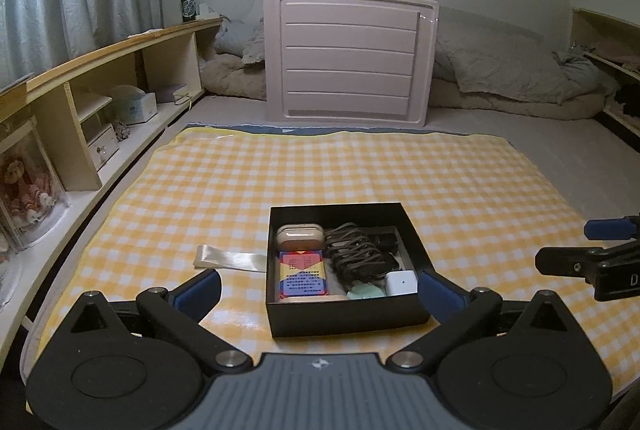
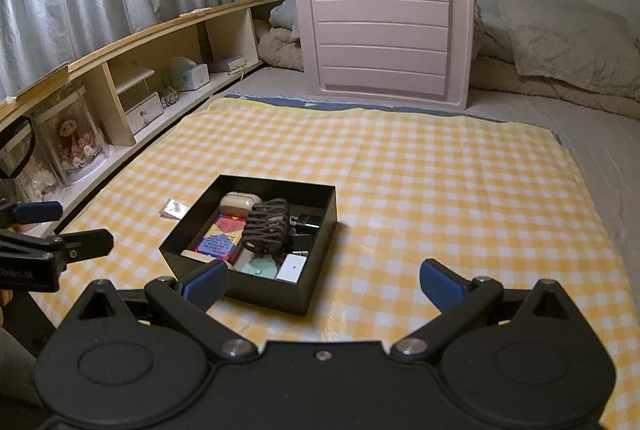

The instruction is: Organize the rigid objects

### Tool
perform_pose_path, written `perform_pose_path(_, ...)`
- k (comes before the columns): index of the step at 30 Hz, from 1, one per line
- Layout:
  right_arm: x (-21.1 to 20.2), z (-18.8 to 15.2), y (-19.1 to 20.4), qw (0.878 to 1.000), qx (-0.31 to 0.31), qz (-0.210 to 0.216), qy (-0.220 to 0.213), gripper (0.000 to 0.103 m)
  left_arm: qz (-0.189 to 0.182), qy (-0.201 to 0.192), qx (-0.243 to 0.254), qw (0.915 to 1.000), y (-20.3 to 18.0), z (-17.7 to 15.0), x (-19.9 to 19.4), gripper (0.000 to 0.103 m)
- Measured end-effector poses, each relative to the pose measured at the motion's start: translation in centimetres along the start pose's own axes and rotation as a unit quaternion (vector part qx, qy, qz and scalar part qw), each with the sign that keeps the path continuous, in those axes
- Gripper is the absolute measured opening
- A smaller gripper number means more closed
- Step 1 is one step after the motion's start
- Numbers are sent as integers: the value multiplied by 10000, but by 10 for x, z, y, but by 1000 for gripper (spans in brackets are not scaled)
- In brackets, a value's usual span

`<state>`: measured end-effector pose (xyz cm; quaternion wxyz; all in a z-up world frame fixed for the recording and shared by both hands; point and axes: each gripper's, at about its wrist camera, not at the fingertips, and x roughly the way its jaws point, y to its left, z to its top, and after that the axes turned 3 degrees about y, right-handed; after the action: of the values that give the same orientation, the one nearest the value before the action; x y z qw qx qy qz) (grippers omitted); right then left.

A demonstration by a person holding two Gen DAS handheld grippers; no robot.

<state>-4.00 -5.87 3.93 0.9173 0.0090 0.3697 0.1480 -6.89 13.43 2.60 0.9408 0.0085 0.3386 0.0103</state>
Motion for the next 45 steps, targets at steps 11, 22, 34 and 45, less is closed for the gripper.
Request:
perform_pose_path(11, 2, -2, 1, 10000, -44, -17, 52, 103, 57, 51, -73, 9999, 6, -4, -1, 103)
perform_pose_path(22, 2, -3, 2, 10000, 5, 18, 61, 103, 106, 93, -46, 9999, 6, -5, 1, 103)
perform_pose_path(34, 2, -2, 1, 10000, -3, 39, 52, 103, 112, 125, -39, 9999, 7, -6, 2, 103)
perform_pose_path(45, 2, -2, 1, 10000, -1, 35, 50, 103, 113, 124, -30, 9999, 6, -6, 2, 103)
